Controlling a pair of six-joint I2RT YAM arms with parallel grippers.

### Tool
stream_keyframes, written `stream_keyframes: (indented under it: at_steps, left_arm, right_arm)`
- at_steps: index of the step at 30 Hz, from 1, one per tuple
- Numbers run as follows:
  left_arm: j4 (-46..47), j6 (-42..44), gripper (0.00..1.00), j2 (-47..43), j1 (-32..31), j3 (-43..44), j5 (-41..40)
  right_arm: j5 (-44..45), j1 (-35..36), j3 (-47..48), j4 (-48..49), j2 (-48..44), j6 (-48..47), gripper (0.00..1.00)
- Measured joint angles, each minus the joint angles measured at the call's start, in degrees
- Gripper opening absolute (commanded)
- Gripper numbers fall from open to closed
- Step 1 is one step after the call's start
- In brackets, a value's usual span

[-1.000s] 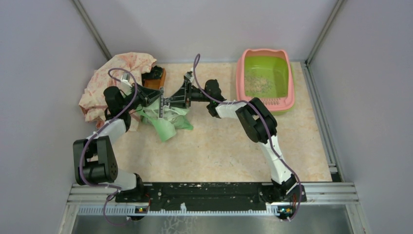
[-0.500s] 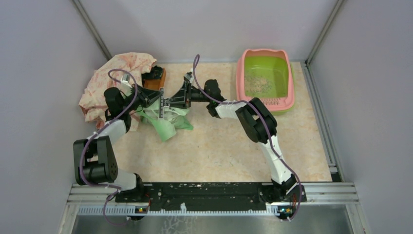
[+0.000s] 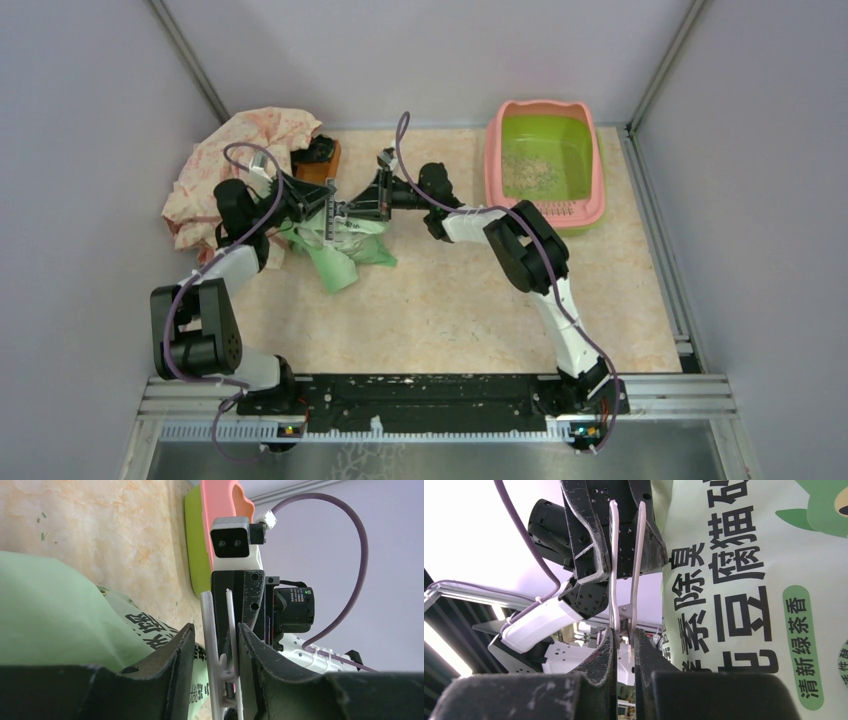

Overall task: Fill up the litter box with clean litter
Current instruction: Pick up the clamp at the center of the board.

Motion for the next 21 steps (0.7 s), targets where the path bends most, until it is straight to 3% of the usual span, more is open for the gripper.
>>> stream_keyframes:
  at_steps: [10, 21]
  left_arm:
    - [-2.51, 0.83, 0.43, -1.09, 1.46, 0.31, 1.07]
    - [-5.79, 2.84, 0.47, -1.70, 3.10, 0.46, 0.98]
  right_arm:
    - [1.14, -1.01, -3.02, -6.05, -4.44, -5.60, 0.00]
    - [2.12, -7.28, -2.56, -25.46, -16.31, -23.08, 0.00]
